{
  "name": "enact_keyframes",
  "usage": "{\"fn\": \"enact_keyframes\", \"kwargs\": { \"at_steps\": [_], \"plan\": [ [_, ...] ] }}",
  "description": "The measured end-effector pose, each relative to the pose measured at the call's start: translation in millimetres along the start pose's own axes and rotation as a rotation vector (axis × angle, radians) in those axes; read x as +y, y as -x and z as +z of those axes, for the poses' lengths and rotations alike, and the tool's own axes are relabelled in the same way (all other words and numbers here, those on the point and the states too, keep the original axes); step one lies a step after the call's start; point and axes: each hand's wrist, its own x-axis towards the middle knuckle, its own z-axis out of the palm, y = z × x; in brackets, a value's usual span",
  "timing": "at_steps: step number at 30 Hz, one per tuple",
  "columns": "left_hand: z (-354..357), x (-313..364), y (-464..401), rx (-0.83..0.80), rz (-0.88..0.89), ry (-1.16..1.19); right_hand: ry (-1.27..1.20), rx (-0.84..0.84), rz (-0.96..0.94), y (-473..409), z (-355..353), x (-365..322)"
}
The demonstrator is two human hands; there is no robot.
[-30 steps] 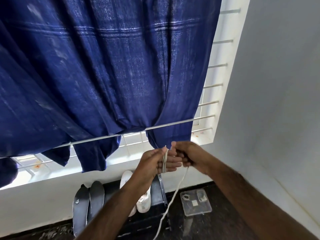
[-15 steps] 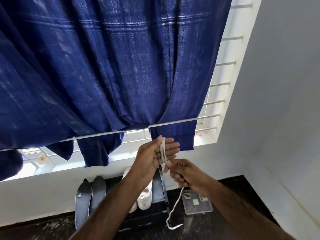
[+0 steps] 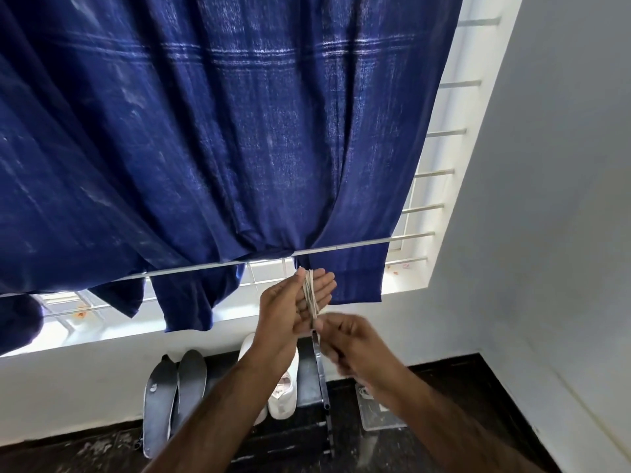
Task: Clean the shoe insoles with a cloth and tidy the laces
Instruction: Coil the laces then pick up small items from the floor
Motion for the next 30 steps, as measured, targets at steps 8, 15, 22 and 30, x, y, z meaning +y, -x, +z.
{"fn": "enact_keyframes", "kwargs": {
  "at_steps": [8, 15, 22, 30],
  "plan": [
    [-3, 5, 7, -0.178, -0.077, -0.069, -0.01, -0.024, 0.234, -30, -50, 5],
    [0, -10, 8, -0.07, -0.034, -0.235, 0.293, 0.111, -0.021, -33, -39, -63],
    [0, 5, 10, -0.05, 0.006, -0.02, 0.114, -0.088, 0.04, 3, -4, -3],
    [1, 6, 18, -0.205, -0.048, -0.158, 0.167, 0.035, 0.14, -35, -56, -23]
  ]
}}
